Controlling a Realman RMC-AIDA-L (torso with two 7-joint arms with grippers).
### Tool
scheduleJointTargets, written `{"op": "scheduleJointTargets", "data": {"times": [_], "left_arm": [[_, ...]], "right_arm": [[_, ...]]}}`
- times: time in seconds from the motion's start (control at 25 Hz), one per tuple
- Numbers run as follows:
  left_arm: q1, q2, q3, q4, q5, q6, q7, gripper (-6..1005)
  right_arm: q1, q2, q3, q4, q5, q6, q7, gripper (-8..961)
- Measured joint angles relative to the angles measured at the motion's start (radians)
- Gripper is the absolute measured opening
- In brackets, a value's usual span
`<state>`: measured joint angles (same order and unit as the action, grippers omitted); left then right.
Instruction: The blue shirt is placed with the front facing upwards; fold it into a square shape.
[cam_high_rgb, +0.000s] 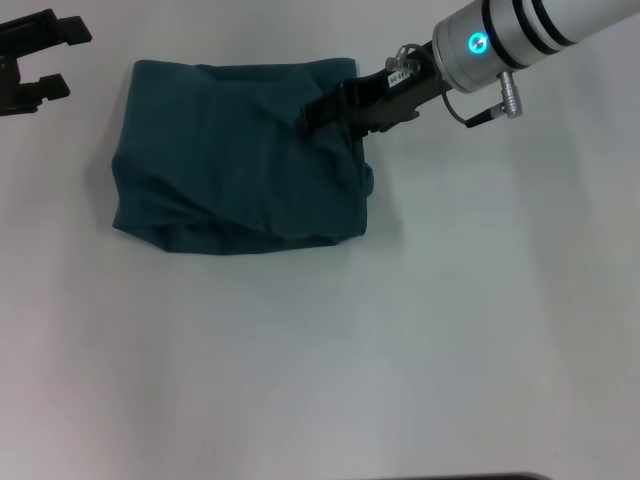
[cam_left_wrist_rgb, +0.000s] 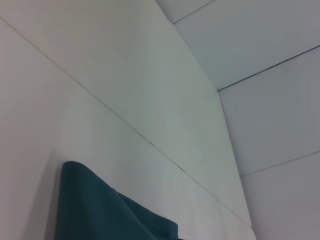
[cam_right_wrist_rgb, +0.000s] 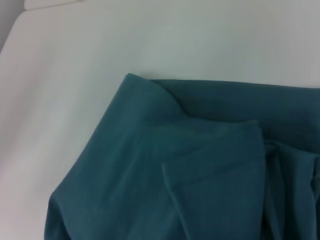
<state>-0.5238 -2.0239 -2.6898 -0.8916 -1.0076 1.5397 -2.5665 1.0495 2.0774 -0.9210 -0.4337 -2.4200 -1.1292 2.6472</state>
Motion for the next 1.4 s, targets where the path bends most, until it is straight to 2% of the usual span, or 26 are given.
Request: {"op": "scheduleJointTargets", "data": {"times": [0.36,0.72,0.92,1.24,1.4], "left_arm": [[-0.001,-0.006,-0.001,0.0,0.0,-0.003,0.002,939],[-0.002,-0.006,-0.001,0.002,0.0,-0.009,0.011,940],[-0.004,-0.007,-0.001,0.002,0.0,-0.012,0.009,940],[-0.014,-0.007,-0.001,0.002,0.0,-0.012,0.008,940],[-0.015,-0.008,-0.001,0.004,0.0,-0.012,0.009,940]], "right_arm": [[0.009,0.008,-0.013,0.027,-0.002,0.041,0.001,758],[0.02,0.003,-0.017,0.021,0.011,0.054,0.002,757],[0.022,0.003,-0.019,0.027,0.007,0.055,0.003,536],[0.024,0.005,-0.041,0.037,0.004,0.069,0.017,314],[0.019,0.006,-0.055,0.035,0.005,0.085,0.026,241]]}}
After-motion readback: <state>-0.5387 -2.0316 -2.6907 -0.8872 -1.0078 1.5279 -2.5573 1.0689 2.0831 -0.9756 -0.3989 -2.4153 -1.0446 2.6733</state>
